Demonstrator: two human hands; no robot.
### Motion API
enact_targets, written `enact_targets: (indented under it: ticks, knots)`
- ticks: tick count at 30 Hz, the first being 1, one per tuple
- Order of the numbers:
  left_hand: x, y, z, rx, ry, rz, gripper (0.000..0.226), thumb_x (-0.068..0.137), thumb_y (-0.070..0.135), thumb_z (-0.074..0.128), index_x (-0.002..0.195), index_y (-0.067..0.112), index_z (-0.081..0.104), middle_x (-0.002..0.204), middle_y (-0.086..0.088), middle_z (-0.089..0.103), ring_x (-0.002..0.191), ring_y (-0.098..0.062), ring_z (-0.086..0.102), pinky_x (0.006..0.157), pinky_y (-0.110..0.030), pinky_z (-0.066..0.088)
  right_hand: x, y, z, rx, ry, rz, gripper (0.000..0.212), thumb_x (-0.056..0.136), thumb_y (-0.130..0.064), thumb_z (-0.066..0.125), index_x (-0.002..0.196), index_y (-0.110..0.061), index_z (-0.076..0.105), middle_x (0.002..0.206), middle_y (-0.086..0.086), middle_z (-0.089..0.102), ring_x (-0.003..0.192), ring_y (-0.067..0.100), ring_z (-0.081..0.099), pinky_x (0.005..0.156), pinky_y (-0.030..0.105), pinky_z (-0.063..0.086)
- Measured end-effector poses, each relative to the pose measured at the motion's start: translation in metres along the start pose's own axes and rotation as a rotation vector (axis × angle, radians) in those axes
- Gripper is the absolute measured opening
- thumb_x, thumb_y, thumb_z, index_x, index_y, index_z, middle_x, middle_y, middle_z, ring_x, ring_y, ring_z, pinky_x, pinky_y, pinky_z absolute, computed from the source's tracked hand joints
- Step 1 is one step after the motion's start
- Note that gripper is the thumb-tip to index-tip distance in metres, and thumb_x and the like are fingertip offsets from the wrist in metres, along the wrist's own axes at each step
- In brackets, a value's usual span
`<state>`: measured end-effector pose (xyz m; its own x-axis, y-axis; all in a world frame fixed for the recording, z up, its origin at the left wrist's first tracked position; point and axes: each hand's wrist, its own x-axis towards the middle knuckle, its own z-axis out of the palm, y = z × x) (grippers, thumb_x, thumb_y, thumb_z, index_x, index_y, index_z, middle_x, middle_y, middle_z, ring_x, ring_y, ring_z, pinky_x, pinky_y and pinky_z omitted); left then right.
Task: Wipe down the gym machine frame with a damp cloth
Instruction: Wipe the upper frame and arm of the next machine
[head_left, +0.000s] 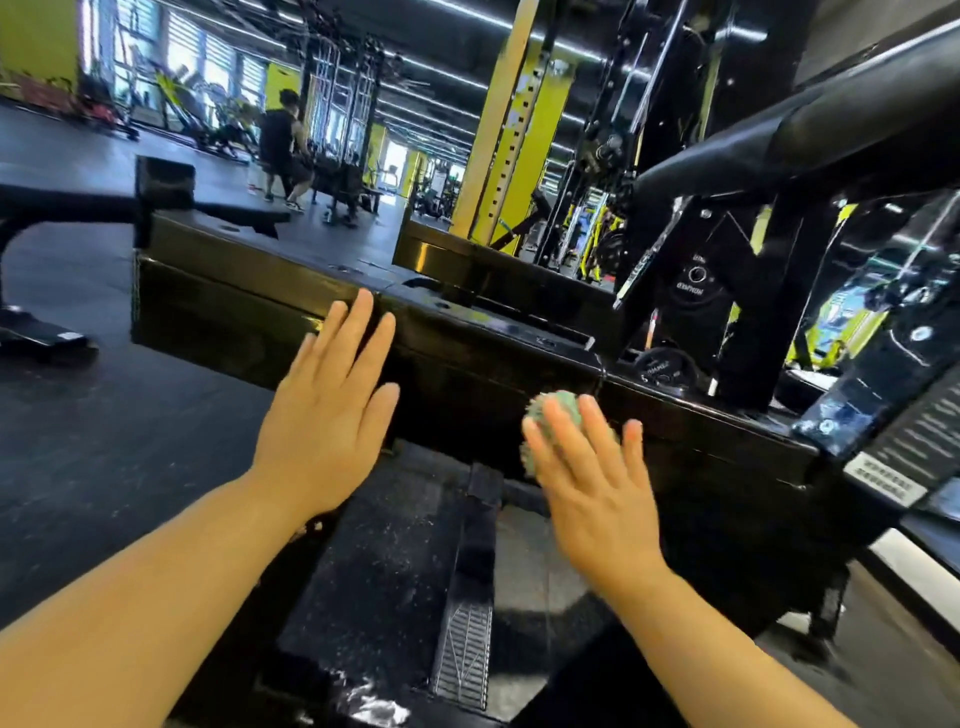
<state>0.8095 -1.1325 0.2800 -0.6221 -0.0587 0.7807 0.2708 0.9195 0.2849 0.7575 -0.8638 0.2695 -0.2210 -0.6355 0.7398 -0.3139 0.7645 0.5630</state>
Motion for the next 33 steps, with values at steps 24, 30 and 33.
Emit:
enact_targets:
  ticks: [24,30,33]
  knots:
    - [-0.015,0.007,-0.013,-0.191,0.045,-0.241,0.059,0.095,0.044,0.028,0.146,0.015,0.03,0.157,-0.008,0.013,0.145,-0.024,0.006,0.11,-0.035,0.012,-0.026,0.027,-0.01,0.018,-0.073,0.052,0.052,0.103,-0.033,0.026,0.151,-0.017,0.02,0.161,-0.001,0.006,0.148,0.03,0.001,0.119,0.049,-0.001]
    - [-0.012,0.057,0.027,-0.045,0.099,-0.061,0.053,0.093,0.035,0.033,0.139,0.01,0.039,0.147,-0.019,0.031,0.139,-0.036,0.021,0.107,-0.045,0.023,-0.075,0.059,-0.014,0.052,-0.085,0.528,0.06,0.102,-0.044,0.025,0.15,-0.01,0.015,0.161,0.004,-0.012,0.146,0.037,-0.006,0.115,0.061,0.009]
    - [-0.011,0.061,0.036,-0.056,0.143,-0.088,0.054,0.094,0.035,0.032,0.141,0.009,0.037,0.149,-0.018,0.028,0.14,-0.036,0.019,0.11,-0.046,0.021,-0.019,0.004,-0.001,0.096,0.02,0.401,0.062,0.099,-0.041,0.032,0.15,-0.009,0.014,0.16,0.008,-0.007,0.146,0.035,-0.01,0.117,0.057,0.002]
